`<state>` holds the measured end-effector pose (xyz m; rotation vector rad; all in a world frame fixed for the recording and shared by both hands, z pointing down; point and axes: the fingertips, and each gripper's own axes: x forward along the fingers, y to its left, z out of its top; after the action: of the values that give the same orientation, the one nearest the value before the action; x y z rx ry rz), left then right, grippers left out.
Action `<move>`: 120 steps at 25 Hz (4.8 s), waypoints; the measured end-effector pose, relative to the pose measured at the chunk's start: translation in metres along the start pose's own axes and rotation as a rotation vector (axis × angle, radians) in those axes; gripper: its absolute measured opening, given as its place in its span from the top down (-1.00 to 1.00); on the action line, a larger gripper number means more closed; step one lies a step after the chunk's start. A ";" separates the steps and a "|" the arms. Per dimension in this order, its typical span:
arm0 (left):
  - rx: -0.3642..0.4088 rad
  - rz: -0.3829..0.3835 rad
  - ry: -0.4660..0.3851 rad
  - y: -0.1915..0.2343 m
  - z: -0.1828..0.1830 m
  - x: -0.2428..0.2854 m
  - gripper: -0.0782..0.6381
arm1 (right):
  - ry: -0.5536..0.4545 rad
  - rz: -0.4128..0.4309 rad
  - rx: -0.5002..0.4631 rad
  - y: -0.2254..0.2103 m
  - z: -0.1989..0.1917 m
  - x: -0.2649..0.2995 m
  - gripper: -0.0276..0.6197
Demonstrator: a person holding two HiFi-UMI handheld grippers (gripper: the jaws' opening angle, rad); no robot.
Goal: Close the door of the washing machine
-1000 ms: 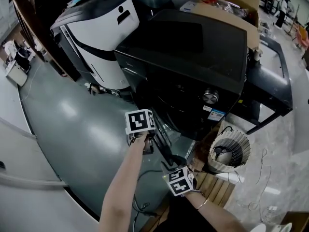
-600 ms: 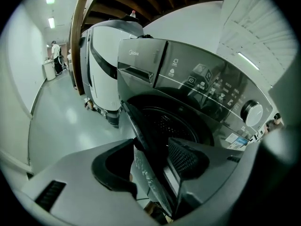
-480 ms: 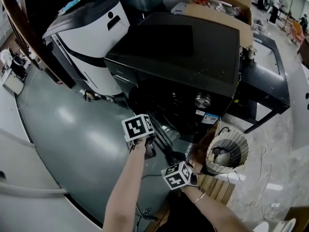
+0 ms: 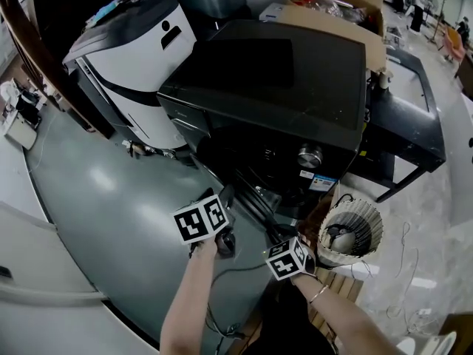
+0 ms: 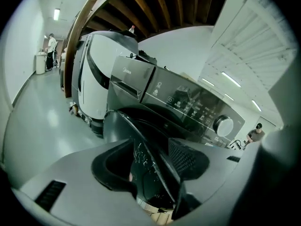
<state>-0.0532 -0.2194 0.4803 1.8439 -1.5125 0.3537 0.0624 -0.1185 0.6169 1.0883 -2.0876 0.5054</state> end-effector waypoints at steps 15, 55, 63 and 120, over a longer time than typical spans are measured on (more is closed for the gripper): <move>1.263 0.013 -0.071 -0.055 -0.035 0.031 0.04 | -0.031 -0.075 0.048 -0.071 0.009 0.010 0.57; 1.422 -0.023 -0.191 -0.077 -0.023 0.101 0.05 | -0.059 -0.340 0.298 -0.118 -0.012 0.028 0.56; 1.412 -0.030 -0.217 -0.077 -0.023 0.105 0.05 | -0.029 -0.386 0.437 -0.131 -0.021 0.044 0.62; 1.061 0.100 -0.197 -0.037 -0.052 0.017 0.23 | -0.132 -0.286 0.419 -0.076 0.010 -0.023 0.70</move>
<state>-0.0028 -0.1951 0.5146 2.6411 -1.6992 1.2346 0.1297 -0.1551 0.5946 1.6723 -1.9355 0.7647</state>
